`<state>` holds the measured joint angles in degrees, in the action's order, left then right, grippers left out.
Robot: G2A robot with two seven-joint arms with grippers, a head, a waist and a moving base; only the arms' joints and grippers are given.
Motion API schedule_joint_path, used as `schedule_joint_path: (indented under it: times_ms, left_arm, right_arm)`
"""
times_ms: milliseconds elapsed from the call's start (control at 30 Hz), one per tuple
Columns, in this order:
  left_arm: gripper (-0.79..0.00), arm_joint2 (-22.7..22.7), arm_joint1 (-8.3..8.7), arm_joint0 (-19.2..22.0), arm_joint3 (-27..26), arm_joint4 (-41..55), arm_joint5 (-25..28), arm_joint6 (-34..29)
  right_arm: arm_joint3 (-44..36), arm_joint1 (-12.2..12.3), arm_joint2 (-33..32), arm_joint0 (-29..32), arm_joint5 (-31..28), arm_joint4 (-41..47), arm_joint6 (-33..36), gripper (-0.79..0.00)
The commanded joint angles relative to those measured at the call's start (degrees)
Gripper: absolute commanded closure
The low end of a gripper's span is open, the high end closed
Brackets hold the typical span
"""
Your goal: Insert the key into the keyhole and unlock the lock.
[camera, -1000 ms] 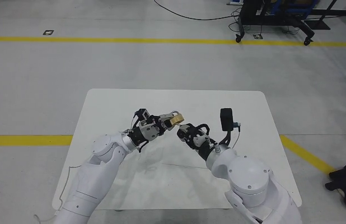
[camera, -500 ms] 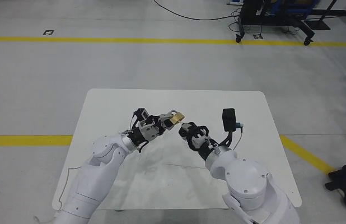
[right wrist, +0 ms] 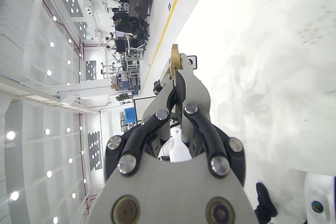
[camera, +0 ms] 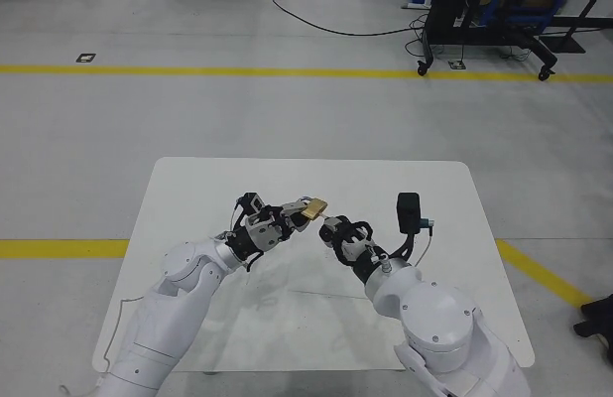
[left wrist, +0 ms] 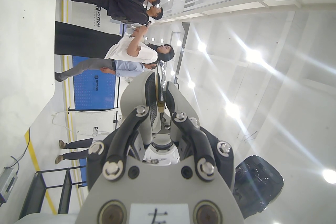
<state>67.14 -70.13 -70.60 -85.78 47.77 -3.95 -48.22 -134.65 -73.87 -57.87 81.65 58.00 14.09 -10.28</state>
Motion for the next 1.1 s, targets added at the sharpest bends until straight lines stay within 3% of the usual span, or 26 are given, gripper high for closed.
schedule_joint_path:
  times_ms: [0,1067]
  left_arm:
    - [0.000,0.1,0.01,-0.1,-0.1,0.0,0.0,0.0]
    - [0.000,1.0,0.53,0.1,-0.6,-3.6,1.6,-4.9]
  right_arm:
    - [0.0,0.0,0.0,0.1,0.0,-0.2,0.2,0.000]
    - [0.0,0.0,-1.7,0.7,0.0,-1.4,5.3,0.000]
